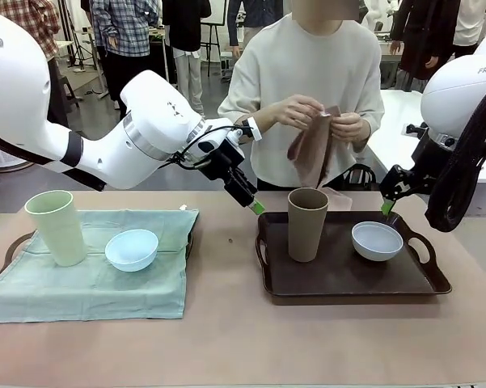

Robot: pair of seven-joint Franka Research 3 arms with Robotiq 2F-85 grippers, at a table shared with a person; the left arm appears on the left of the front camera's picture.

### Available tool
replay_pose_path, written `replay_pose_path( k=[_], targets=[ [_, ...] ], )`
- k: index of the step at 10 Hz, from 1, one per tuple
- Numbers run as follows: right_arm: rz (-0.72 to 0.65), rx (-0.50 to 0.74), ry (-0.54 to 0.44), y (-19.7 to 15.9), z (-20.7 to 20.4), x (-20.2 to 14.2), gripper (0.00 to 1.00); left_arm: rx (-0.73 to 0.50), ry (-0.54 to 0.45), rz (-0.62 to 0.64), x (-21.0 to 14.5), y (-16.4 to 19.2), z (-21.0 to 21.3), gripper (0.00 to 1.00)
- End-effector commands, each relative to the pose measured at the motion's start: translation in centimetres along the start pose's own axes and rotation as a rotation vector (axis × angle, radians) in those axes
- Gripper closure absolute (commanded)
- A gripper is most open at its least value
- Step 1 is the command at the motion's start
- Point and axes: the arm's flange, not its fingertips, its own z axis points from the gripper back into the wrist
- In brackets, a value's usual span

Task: Set up a tray with a mat and arrange the tableware.
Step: Pick up the Picnic Bowl and Reusable plastic cup from the Handle tray in front of the human's position and hold them in the air.

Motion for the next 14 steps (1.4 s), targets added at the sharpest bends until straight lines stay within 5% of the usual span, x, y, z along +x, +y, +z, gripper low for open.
replay_pose_path(
  k=[1, 4, 9, 14],
  targets=[
    [-0.05, 0.02, 0.008, -0.1, -0.5, 1.3, 0.0, -0.02, -0.007, -0.138, 0.1, 0.5, -1.5, 0.0],
    [-0.055, 0.007, -0.007, -1.0, -2.2, 1.9, 0.0, -0.134, -0.084, -0.314, -0.7, 1.6, -4.5, 0.0],
    [0.02, -0.035, -0.069, -2.3, -4.3, 2.8, 0.0, -0.151, -0.214, -0.234, -1.8, 2.0, -7.5, 0.0],
    [0.029, -0.006, -0.044, -4.1, -6.1, 2.9, 0.0, -0.134, -0.227, -0.199, -2.1, 1.9, -10.1, 0.0]
  ],
)
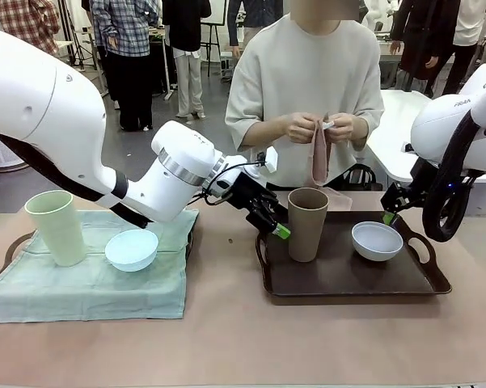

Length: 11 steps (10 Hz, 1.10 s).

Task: Set up a tray with a mat and arrange the tableware.
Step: Pick up the Picnic Bowl and Reusable plastic cup from the Handle tray in front of the human's position and hold them in the air.

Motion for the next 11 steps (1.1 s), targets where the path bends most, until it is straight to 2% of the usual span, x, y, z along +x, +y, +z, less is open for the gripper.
replay_pose_path(
  k=[1, 7, 11],
  targets=[
    [0.022, 0.028, -0.016, -0.8, -1.1, -0.2, 0.0, 0.016, -0.02, -0.017, -0.6, 0.3, -1.0, 0.0],
    [0.051, 0.037, 0.042, -0.4, -4.1, -0.4, 0.0, 0.006, -0.013, -0.003, -0.5, 0.5, -3.5, 0.0],
    [0.045, 0.045, 0.046, 0.4, -5.1, 0.0, 0.0, -0.016, -0.027, -0.022, -0.1, 0.4, -4.9, 0.0]
  ],
)
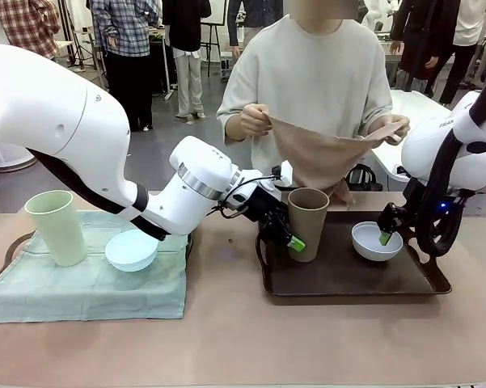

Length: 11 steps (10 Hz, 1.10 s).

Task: Set up a tray with a mat and arrange the tableware.
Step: Pick up the Picnic Bowl and Reusable plastic cup from the Handle tray in front of the human's position and hold them in the air.

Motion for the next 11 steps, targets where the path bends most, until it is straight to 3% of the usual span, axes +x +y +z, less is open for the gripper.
replay_pose_path(
  k=[1, 4, 9, 10, 11],
  targets=[
    [-0.009, 0.031, -0.04, 0.8, -0.5, 0.8, 0.0, 0.004, -0.02, -0.033, 0.0, 0.1, -0.6, 0.0],
    [-0.047, 0.036, -0.079, 1.8, -0.1, 1.9, 0.0, -0.013, -0.032, -0.045, -0.2, 0.2, -0.8, 0.0],
    [-0.077, 0.036, -0.05, 1.6, -0.8, 2.2, 0.0, -0.016, -0.068, -0.074, 0.0, 0.4, -2.1, 0.0],
    [-0.062, 0.037, -0.039, 1.3, -0.8, 2.2, 0.59, -0.014, -0.069, -0.085, -0.1, 0.4, -2.2, 0.38],
    [-0.059, 0.036, -0.034, 1.2, -0.9, 2.1, 0.59, -0.011, -0.074, -0.084, -0.1, 0.4, -2.2, 0.6]
  ],
)
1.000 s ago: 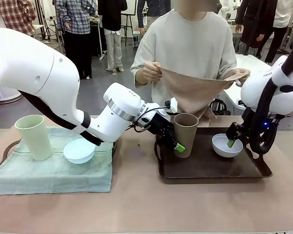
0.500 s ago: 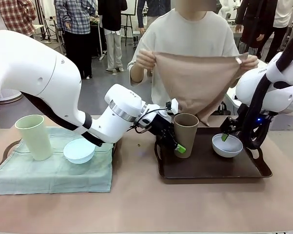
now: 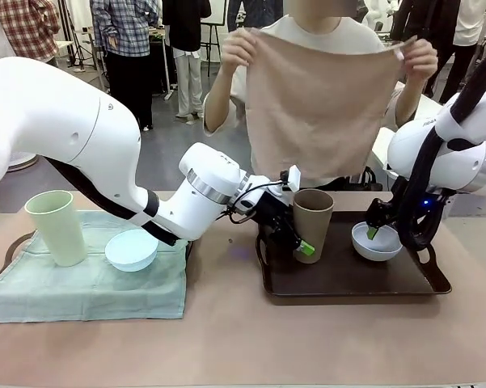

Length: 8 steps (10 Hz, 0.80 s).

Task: Set up a tray with a mat and arrange the tableware.
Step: Pick up the Picnic Bowl and Reusable plastic cup from the Handle tray in front of the human's position and hold them in the air.

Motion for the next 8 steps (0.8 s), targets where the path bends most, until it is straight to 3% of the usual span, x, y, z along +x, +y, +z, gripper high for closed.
replay_pose_path(
  k=[1, 3, 4, 5, 6, 7, 8],
  targets=[
    [0.0, 0.008, 0.007, -0.27, -0.15, 0.4, 1.0, 0.017, -0.044, -0.024, -0.1, -0.1, -0.09, 0.98],
    [0.0, 0.013, 0.01, -0.58, -0.17, 0.4, 1.0, 0.014, -0.043, -0.022, -0.01, -0.15, -0.11, 1.0],
    [-0.002, 0.018, 0.011, -0.78, -0.2, 0.32, 0.87, 0.013, -0.044, -0.023, 0.08, -0.21, -0.12, 1.0],
    [-0.003, 0.02, 0.013, -0.9, -0.24, 0.28, 0.97, 0.01, -0.044, -0.022, 0.11, -0.16, -0.15, 0.78],
    [-0.002, 0.022, 0.016, -1.0, -0.26, 0.18, 1.0, 0.01, -0.045, -0.019, 0.08, -0.21, -0.19, 0.78],
    [-0.002, 0.023, 0.017, -1.0, -0.25, 0.19, 1.0, 0.01, -0.045, -0.019, 0.16, -0.15, -0.18, 1.0],
    [0.007, 0.025, 0.016, -0.82, 0.08, -0.07, 1.0, 0.015, -0.049, -0.02, 0.34, -0.25, -0.08, 0.78]
  ],
)
